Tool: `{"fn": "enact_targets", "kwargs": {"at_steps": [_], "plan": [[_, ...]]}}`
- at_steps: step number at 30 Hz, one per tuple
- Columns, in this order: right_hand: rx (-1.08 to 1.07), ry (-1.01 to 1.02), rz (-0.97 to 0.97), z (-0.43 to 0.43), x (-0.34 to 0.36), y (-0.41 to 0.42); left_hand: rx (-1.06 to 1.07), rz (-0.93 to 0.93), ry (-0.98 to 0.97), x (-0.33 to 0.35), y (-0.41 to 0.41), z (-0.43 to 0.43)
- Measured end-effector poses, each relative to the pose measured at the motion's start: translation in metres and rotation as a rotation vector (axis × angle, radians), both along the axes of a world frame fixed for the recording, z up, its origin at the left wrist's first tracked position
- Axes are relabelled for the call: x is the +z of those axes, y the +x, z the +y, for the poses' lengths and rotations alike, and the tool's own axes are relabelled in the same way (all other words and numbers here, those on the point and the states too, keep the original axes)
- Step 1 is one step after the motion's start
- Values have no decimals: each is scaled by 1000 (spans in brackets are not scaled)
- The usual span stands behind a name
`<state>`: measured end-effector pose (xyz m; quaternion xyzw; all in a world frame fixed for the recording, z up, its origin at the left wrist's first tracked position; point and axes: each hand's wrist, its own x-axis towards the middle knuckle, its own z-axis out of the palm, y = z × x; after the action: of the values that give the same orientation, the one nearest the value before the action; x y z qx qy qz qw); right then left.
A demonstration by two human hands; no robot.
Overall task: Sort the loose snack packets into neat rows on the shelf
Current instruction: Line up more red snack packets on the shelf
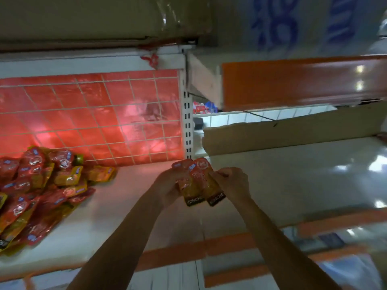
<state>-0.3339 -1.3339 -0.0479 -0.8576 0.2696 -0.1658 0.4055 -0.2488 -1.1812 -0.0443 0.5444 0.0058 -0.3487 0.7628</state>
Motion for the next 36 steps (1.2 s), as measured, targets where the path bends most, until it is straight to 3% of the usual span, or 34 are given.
{"fn": "enact_targets", "kwargs": {"at_steps": [18, 36], "plan": [[-357, 145, -151, -234, -9, -209, -204, -181, 84, -2, -185, -270], [-572, 238, -261, -459, -18, -280, -419, -230, 125, -14, -224, -527]]}}
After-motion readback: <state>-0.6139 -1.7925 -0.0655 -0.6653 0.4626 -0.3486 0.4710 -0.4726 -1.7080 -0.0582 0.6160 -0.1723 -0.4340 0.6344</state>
